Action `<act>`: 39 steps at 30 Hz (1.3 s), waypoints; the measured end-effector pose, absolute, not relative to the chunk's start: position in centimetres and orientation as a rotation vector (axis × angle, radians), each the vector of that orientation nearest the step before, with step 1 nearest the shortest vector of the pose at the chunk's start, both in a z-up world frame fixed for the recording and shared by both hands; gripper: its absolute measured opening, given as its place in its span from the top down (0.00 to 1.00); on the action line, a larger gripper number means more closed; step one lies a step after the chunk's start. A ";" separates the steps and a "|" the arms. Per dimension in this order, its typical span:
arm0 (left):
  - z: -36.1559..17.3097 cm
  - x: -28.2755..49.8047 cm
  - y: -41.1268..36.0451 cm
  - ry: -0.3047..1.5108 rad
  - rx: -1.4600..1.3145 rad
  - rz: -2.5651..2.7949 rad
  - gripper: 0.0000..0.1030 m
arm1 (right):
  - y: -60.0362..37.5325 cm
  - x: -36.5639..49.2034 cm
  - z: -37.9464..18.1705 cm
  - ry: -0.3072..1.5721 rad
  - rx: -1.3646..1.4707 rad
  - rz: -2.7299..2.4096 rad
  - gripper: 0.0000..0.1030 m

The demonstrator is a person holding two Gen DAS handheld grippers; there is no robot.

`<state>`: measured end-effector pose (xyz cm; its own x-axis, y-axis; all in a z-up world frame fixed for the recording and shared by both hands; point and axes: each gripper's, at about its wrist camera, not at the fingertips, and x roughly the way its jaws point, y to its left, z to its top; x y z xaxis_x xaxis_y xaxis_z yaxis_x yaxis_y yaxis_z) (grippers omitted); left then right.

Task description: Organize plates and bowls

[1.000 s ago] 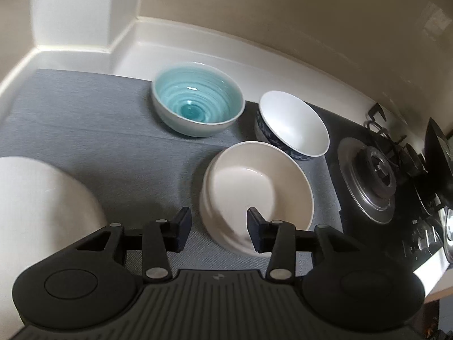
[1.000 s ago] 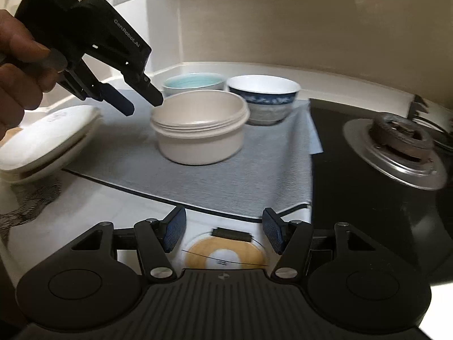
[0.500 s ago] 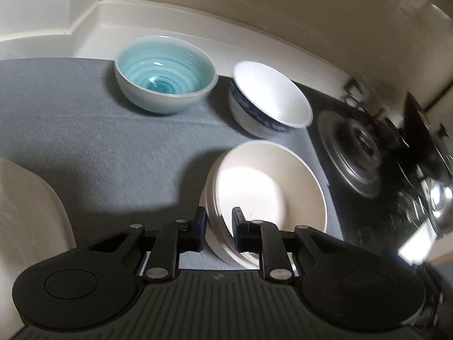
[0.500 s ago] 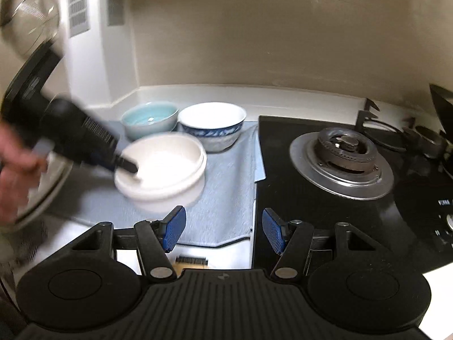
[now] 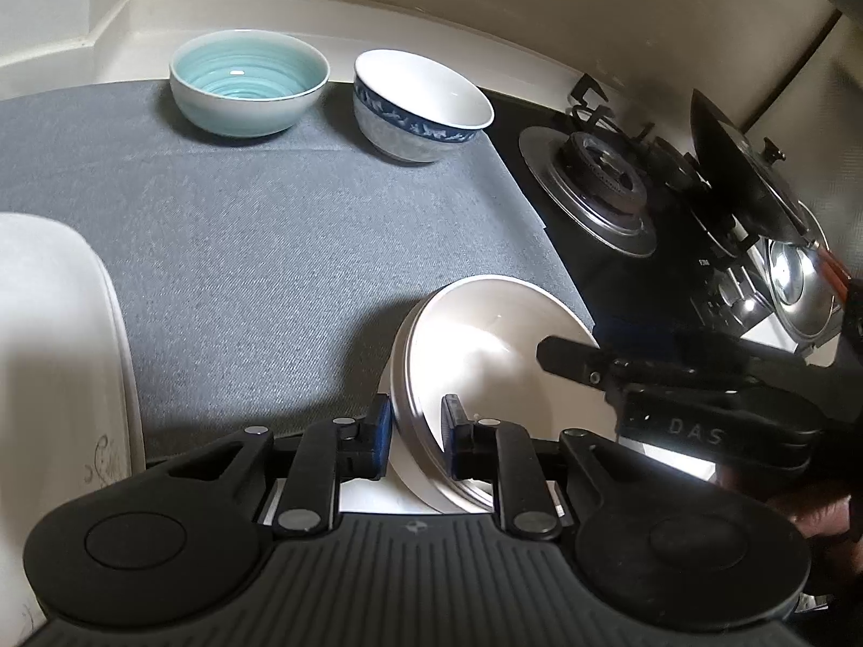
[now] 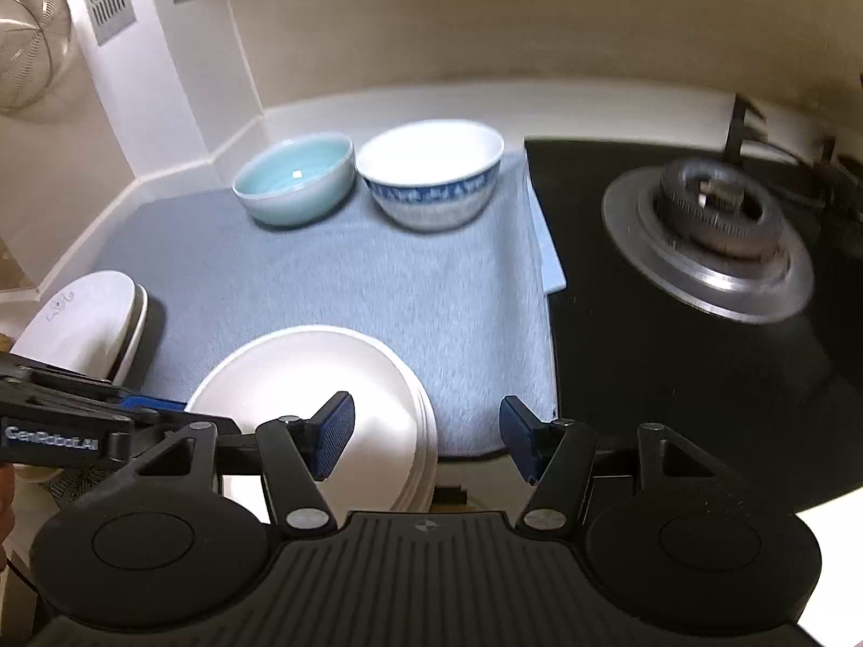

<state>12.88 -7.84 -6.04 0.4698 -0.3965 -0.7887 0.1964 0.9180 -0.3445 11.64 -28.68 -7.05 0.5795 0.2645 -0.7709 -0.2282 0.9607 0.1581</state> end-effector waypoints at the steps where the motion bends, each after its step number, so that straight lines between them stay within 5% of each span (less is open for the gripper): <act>1: -6.1 12.8 -7.8 1.019 -0.222 -0.363 0.78 | -28.6 11.6 -7.2 0.917 0.042 0.285 0.41; 6: -5.5 12.2 -7.6 0.982 -0.220 -0.359 0.61 | -28.6 11.5 -7.7 0.946 0.054 0.281 0.48; 16: -4.0 10.7 -6.1 0.892 -0.272 -0.351 0.60 | -28.9 11.6 -7.7 0.997 0.065 0.251 0.66; 24: -3.4 10.5 -5.0 0.860 -0.303 -0.352 0.60 | -28.5 11.1 -7.4 1.007 0.039 0.235 0.66; 28: -3.4 10.3 -4.8 0.851 -0.306 -0.362 0.60 | -28.6 11.0 -7.1 1.004 0.037 0.202 0.51; 39: -3.4 10.5 -4.1 0.839 -0.317 -0.357 0.60 | -29.1 11.2 -5.9 0.967 0.086 0.187 0.45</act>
<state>10.49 -4.13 -3.38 0.6155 -0.4268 -0.6626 0.1807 0.8947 -0.4085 11.22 -29.07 -5.91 0.5528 0.1966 -0.8098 -0.1198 0.9804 0.1563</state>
